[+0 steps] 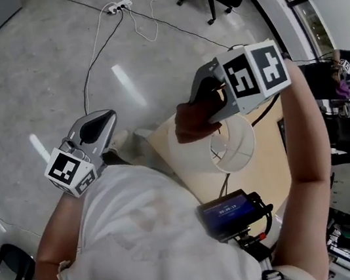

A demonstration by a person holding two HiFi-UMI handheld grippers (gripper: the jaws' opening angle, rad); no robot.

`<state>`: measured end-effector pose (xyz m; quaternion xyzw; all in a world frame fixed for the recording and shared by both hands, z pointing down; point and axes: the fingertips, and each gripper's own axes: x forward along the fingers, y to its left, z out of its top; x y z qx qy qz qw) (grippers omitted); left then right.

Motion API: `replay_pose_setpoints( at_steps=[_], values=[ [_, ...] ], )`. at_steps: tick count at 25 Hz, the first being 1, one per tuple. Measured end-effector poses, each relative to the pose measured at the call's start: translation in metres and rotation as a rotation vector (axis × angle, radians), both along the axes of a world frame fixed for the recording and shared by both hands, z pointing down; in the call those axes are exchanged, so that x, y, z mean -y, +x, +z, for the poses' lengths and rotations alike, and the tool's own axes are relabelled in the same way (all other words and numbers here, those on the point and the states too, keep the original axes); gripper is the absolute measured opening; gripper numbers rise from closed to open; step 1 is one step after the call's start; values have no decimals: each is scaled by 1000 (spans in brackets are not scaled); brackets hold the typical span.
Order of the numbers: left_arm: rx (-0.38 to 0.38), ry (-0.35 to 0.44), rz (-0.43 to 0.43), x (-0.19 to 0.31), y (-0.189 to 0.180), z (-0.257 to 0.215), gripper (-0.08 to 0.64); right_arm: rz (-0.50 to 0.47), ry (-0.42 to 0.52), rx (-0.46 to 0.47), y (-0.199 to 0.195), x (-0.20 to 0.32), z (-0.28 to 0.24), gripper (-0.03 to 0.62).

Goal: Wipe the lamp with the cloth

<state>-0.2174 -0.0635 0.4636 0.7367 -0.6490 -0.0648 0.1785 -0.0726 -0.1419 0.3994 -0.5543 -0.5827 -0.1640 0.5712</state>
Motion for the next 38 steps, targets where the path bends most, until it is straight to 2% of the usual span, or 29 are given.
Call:
replay_pose_setpoints(
  at_steps=[3, 7, 11, 16, 19, 23, 26, 29, 31, 33, 36, 38],
  values=[
    [8, 1, -17, -7, 6, -5, 2, -89, 58, -70, 9, -8, 25, 167],
    [14, -7, -37, -18, 7, -5, 2, -176, 129, -110, 9, -10, 70, 167],
    [11, -18, -72, -34, -1, 2, 2, -251, 198, -115, -1, -15, 115, 167],
    [4, -18, -90, -46, -7, 1, 2, -270, 265, -93, -5, -19, 146, 169],
    [20, -8, -78, -51, -6, -2, 2, -236, 260, 35, -15, -28, 134, 167],
    [45, 6, -45, -56, -1, -9, 2, -88, 250, 253, -30, -41, 88, 167],
    [50, -7, -15, -61, 2, -11, 2, 4, 286, 423, -31, -55, 48, 167],
    [62, -44, -9, -83, -12, -20, 2, 45, 338, 576, -38, -82, 17, 169],
    [90, -60, -8, -88, -18, -25, 2, 58, 395, 661, -36, -94, 9, 169],
    [110, -60, 30, -71, -6, -22, 2, 94, 498, 714, -20, -91, 7, 169],
    [121, -35, 123, -43, 16, -16, 2, 192, 655, 756, 1, -80, 7, 169],
    [124, -19, 161, -37, 19, -15, 2, 267, 718, 771, 5, -75, 12, 169]
  ],
)
